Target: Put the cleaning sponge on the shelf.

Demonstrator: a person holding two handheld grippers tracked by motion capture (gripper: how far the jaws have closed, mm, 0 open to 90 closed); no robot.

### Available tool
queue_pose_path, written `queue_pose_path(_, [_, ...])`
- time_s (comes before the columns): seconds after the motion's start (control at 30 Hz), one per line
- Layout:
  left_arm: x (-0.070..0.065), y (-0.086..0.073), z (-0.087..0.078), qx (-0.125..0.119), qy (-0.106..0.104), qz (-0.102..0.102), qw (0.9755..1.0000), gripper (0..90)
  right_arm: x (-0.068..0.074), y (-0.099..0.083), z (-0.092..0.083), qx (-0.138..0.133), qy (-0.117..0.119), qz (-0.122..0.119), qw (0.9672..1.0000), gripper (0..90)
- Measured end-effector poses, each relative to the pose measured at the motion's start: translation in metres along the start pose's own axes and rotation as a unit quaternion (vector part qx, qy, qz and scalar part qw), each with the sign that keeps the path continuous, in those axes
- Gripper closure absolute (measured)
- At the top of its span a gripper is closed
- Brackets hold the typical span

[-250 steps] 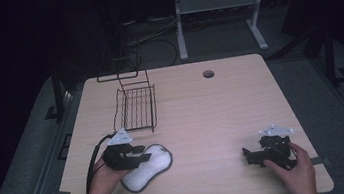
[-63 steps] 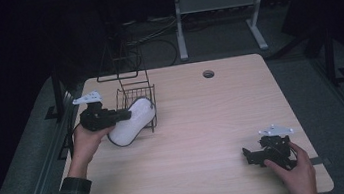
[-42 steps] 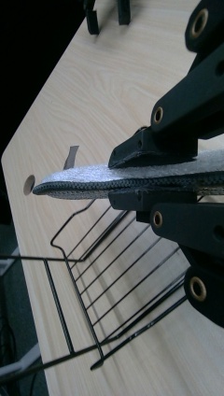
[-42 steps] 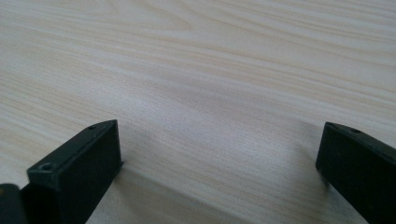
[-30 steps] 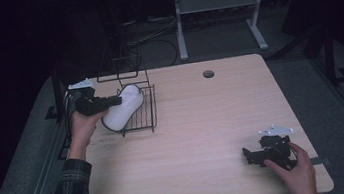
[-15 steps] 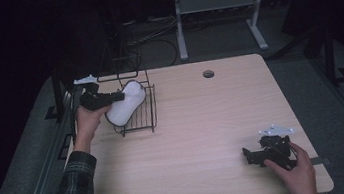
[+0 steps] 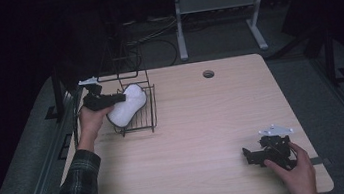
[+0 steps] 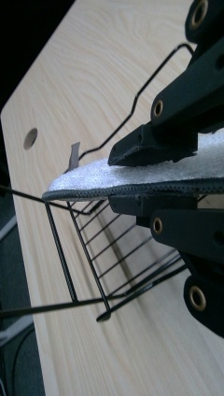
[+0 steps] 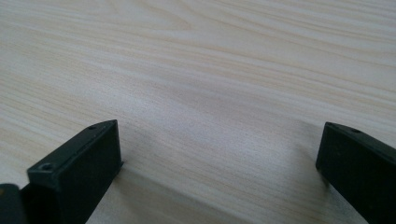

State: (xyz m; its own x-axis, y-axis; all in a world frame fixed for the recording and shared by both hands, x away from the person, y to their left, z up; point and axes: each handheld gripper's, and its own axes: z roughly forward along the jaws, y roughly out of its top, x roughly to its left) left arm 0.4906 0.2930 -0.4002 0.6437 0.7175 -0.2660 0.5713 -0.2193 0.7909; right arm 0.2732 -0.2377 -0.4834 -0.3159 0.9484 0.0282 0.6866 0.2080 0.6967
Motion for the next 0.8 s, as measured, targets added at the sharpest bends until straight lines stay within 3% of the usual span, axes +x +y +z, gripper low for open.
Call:
queue_pose_path(0.23, [-0.0001,-0.0006,0.0018,0.013,0.025,0.012,0.9995,70.1,0.0,0.0,0.0,0.0,0.0,0.0,1.0,0.0])
queue_pose_path(0.8, [0.0048,-0.004,0.0039,0.022,0.042,0.009,0.9988,65.9,0.0,0.0,0.0,0.0,0.0,0.0,1.0,0.0])
